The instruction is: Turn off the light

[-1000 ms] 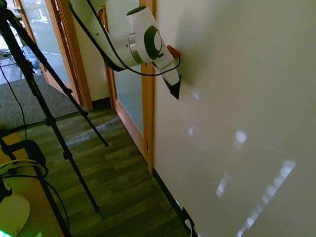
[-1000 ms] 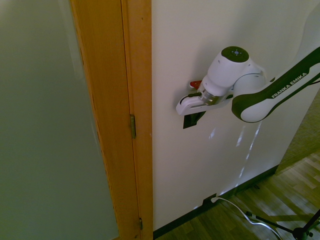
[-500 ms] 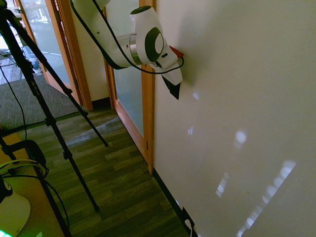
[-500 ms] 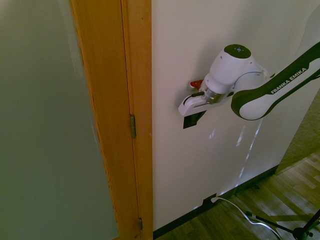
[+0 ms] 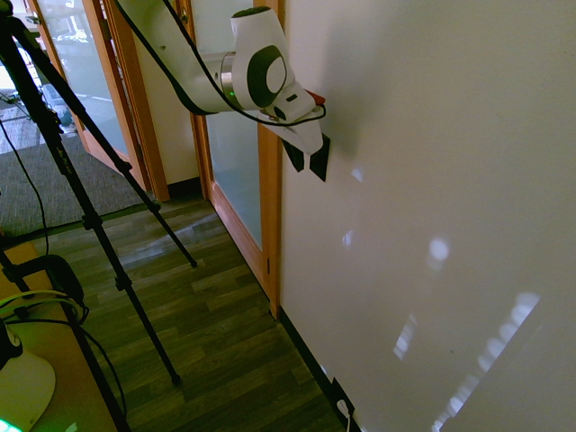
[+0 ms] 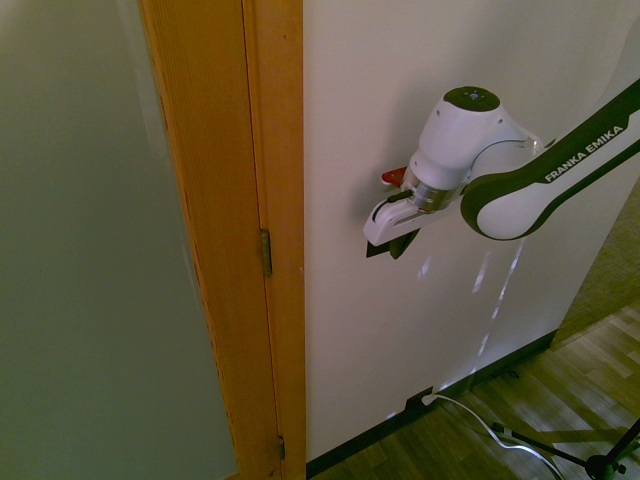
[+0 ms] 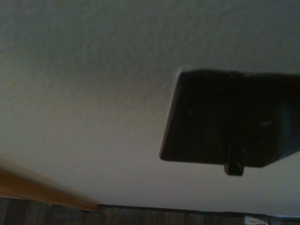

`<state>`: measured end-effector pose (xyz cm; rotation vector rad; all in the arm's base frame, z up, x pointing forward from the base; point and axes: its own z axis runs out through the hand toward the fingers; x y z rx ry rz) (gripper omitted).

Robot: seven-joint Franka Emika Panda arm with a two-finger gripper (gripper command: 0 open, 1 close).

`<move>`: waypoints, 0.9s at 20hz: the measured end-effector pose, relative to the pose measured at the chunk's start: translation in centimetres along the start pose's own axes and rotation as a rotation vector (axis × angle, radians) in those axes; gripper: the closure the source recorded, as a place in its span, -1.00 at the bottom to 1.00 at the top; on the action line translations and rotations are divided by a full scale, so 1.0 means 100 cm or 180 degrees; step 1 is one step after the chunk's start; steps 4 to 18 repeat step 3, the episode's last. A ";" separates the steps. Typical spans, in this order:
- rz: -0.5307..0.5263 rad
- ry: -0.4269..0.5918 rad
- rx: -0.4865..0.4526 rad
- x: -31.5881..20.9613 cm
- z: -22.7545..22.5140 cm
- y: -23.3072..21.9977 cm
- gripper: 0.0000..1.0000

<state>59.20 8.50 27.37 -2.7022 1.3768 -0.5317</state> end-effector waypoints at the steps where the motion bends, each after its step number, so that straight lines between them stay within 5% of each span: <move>1: -0.0030 0.0006 -0.0026 -0.002 -0.001 0.005 -1.00; 18: -0.0120 -0.0012 -0.0098 -0.010 0.001 0.025 -1.00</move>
